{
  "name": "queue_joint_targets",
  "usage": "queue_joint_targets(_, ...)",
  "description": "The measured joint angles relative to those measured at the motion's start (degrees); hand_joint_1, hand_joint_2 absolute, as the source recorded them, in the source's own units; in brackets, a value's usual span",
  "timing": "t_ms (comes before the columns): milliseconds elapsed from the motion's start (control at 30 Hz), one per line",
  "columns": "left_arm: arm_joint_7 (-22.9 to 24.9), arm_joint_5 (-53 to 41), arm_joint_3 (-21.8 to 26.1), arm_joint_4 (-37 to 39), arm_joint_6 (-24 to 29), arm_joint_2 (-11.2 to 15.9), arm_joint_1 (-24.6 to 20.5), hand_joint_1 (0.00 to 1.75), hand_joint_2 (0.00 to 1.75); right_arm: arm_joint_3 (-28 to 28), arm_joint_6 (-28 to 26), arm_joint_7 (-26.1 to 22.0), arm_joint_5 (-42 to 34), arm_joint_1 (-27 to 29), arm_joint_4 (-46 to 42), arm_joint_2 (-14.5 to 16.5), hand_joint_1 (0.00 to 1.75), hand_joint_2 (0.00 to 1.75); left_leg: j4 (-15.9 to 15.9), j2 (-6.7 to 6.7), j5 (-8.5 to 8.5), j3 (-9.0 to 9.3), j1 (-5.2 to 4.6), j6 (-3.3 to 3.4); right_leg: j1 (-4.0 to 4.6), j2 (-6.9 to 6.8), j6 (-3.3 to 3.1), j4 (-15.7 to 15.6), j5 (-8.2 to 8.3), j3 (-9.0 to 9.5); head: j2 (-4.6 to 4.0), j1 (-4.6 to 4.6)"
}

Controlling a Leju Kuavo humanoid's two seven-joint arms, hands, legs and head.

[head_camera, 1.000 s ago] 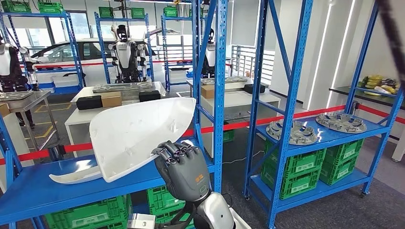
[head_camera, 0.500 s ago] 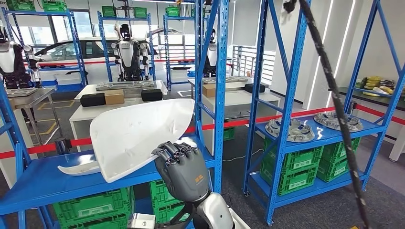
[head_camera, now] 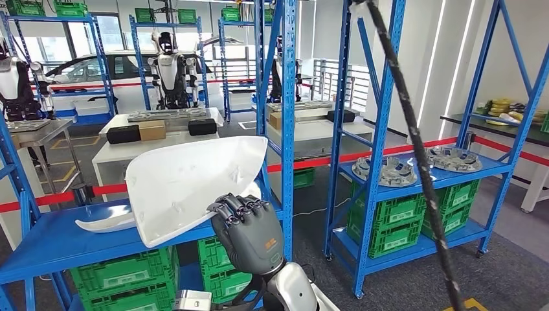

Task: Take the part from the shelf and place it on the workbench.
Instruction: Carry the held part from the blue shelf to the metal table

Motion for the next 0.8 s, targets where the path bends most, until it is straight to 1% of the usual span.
queue_joint_targets(67,-0.62,-0.43,-0.04,-0.01,-0.05,0.08,-0.01,0.0,1.75,-0.01,-0.03,0.05,0.02,0.01,0.01,0.0,1.69,1.75,-0.32,0.01,-1.02,-0.21,-0.14,1.27,-0.09,0.0,0.02,-0.47,0.54,-0.07,0.0,-0.11)
queue_joint_targets(100,-0.78,-0.62,-0.07,-0.01,-0.04,0.17,-0.01,0.0,1.75,-0.01,-0.03,0.1,0.03,0.06,0.01,0.0,1.69,1.75,-0.38,-0.02,-1.05,-0.27,-0.18,1.73,-0.05,0.0,-0.25,-0.48,0.71,-0.15,0.0,-0.16)
queue_joint_targets(133,-0.85,-0.76,-0.09,-0.02,-0.02,0.29,0.0,0.0,1.75,-0.01,-0.03,0.13,0.04,0.11,0.02,0.0,1.69,1.75,-0.55,-0.06,-0.47,-0.29,-0.17,1.93,0.01,0.01,-0.46,-0.43,0.83,-0.22,0.0,-0.2)
queue_joint_targets(167,-0.86,-0.84,-0.11,-0.02,-0.02,0.41,0.0,0.0,1.75,-0.01,-0.04,0.15,0.04,0.14,0.02,0.0,1.69,1.75,-0.74,-0.08,0.53,-0.2,-0.15,1.94,0.08,0.02,-0.61,-0.35,0.92,-0.31,0.0,-0.22)
queue_joint_targets(200,-0.86,-0.87,-0.13,-0.02,-0.01,0.46,-0.01,0.0,1.75,-0.01,-0.04,0.16,0.04,0.15,0.02,0.0,1.69,1.75,-0.98,-0.11,1.39,-0.11,-0.09,1.56,0.15,0.04,-0.77,-0.26,1.01,-0.46,0.0,-0.23)
queue_joint_targets(233,-0.85,-0.9,-0.15,-0.02,-0.01,0.5,-0.01,0.0,1.75,-0.01,-0.04,0.17,0.04,0.17,0.03,0.0,1.69,1.75,-1.18,-0.13,2.24,-0.04,-0.01,0.86,0.21,0.05,-0.87,-0.17,1.07,-0.61,-0.01,-0.25)
queue_joint_targets(267,-0.85,-0.91,-0.17,-0.01,-0.01,0.5,-0.01,0.0,1.75,-0.01,-0.04,0.17,0.04,0.21,0.03,0.0,1.69,1.75,-1.32,-0.14,2.67,0.0,0.08,0.07,0.25,0.07,-0.97,-0.1,1.12,-0.77,-0.01,-0.26)
queue_joint_targets(300,-0.84,-0.91,-0.2,-0.01,-0.01,0.5,0.0,0.0,1.75,-0.01,-0.04,0.17,0.04,0.24,0.04,0.0,1.69,1.75,-1.4,-0.15,2.68,-0.04,0.16,-0.58,0.28,0.07,-1.05,-0.05,1.17,-0.89,-0.01,-0.26)
queue_joint_targets(333,-0.83,-0.92,-0.23,0.0,-0.01,0.49,0.01,0.0,1.75,-0.01,-0.04,0.17,0.04,0.27,0.05,0.0,1.69,1.75,-1.41,-0.16,2.79,-0.09,0.2,-0.86,0.3,0.07,-1.06,-0.02,1.18,-0.96,-0.01,-0.26)
queue_joint_targets(567,-0.22,-0.97,-0.37,0.0,-0.01,0.49,-0.01,0.0,1.75,-0.01,-0.03,0.16,0.04,0.29,0.19,0.0,1.69,1.75,-1.37,-0.17,2.74,-0.38,0.21,-0.98,0.3,0.05,-1.06,-0.01,1.19,-1.16,0.0,-0.22)
queue_joint_targets(800,0.18,-1.33,-0.41,0.0,-0.02,0.49,-0.01,0.0,1.75,0.0,-0.04,0.06,0.04,0.29,0.59,0.0,1.69,1.75,-1.13,-0.18,2.73,-0.72,0.19,-0.96,0.27,0.03,-0.88,-0.01,1.31,-1.34,0.0,-0.22)
